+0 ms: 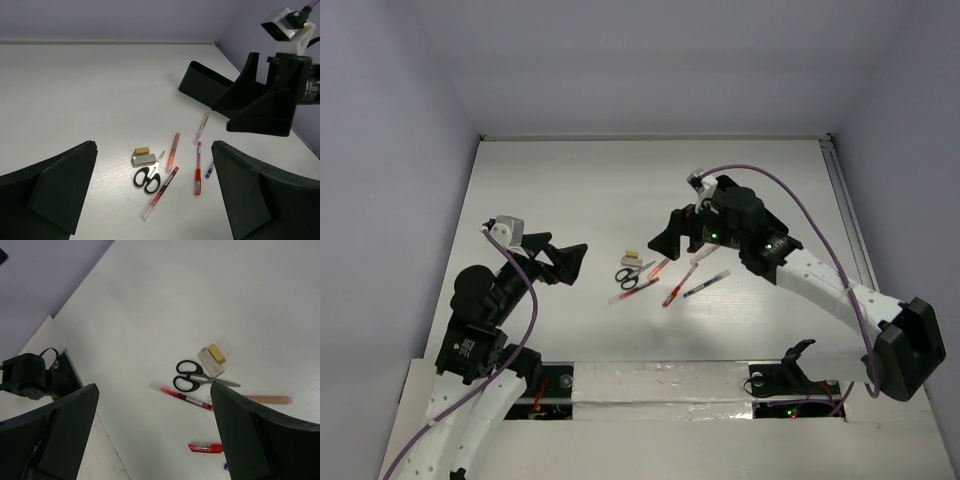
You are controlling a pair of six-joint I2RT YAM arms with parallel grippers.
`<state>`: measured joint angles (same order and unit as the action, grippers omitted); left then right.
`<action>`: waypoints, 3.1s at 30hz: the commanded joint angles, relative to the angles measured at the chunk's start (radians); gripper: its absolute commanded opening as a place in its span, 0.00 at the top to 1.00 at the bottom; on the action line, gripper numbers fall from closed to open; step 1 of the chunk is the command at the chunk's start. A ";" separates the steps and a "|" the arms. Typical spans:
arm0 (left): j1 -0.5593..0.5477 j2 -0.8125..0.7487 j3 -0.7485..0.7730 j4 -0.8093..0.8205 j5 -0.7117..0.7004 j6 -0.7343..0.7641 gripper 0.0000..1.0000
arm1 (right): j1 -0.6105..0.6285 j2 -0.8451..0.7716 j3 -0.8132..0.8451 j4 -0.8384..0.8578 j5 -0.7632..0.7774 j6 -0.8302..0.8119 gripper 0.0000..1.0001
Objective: Sort the stationery into containers
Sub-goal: Pick up the stationery from the center of the board.
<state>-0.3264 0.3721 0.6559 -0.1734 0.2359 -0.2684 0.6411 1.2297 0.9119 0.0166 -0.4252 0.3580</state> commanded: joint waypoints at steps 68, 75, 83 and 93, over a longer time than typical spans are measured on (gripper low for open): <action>0.007 -0.018 0.007 0.068 0.066 0.011 0.01 | 0.262 0.811 0.573 -0.282 0.709 0.078 0.45; 0.007 -0.019 0.007 0.069 0.072 0.011 0.01 | 0.262 0.784 0.547 -0.256 0.706 0.088 0.53; 0.007 -0.019 0.007 0.072 0.077 0.012 0.01 | 0.262 0.755 0.532 -0.225 0.692 0.090 0.61; 0.007 -0.018 0.007 0.072 0.077 0.009 0.01 | 0.262 0.775 0.544 -0.250 0.707 0.087 0.55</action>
<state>-0.3248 0.3504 0.6559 -0.1585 0.3000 -0.2668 0.8978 2.0350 1.4464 -0.2539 0.2619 0.4450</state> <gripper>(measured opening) 0.989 0.396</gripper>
